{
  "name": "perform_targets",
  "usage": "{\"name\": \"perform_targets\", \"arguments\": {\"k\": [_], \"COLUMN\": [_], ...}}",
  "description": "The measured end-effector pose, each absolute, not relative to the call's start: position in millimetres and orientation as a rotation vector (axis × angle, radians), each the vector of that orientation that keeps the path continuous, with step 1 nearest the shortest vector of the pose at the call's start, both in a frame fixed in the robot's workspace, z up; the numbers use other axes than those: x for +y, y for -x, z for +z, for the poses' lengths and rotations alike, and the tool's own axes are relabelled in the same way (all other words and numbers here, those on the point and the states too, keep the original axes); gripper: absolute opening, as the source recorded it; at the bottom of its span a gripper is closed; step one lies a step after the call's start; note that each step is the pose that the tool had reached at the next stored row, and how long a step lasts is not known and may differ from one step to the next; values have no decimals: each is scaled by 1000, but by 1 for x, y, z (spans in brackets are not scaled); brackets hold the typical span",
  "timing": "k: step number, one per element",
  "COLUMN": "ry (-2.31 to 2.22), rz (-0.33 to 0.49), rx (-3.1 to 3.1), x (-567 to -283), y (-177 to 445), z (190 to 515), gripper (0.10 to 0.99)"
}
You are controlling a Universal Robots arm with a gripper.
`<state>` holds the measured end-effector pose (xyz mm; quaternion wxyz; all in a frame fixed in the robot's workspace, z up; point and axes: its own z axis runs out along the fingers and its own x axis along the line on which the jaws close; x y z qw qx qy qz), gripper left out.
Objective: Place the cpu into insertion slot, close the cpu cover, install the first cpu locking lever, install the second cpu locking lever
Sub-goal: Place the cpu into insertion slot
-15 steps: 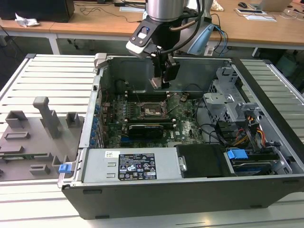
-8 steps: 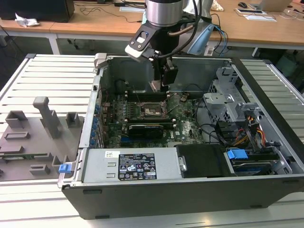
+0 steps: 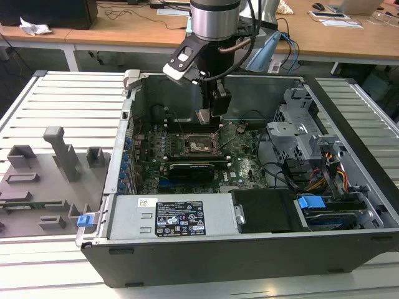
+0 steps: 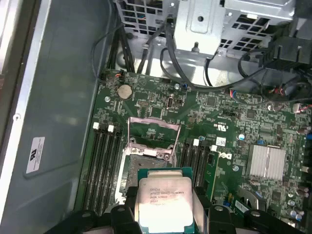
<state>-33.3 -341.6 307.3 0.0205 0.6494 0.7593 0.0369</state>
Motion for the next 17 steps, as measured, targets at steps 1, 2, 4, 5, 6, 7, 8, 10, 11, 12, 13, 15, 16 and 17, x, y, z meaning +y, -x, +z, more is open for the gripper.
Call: {"name": "perform_targets", "arguments": {"k": [1,2,4,5,6,7,8,10,11,12,13,15,16,17], "ry": [-2042,-2070,-2100,-2111,-2119,-2129,-2138,-2154,-2166,-2179,-2187,-2188,-2188,-2188], "rz": [114,113,112,112,111,108,106,98,96,96,95,96,95,96], "rx": [2329,2304,2275,2264,2256,2244,2234,2212,2198,2185,2176,2176,2176,2176], "x": [-342,-342,-342,-342,-342,-342,-342,-342,-341,-341,-340,-338,-337,-337], "y": [33,33,33,33,33,33,33,33,34,34,34,35,35,36], "z": [307,306,306,305,305,304,304,300,296,293,290,285,283,282], "gripper": [529,529,529,529,529,529,529,529,529,529,529,529,529,529]}}
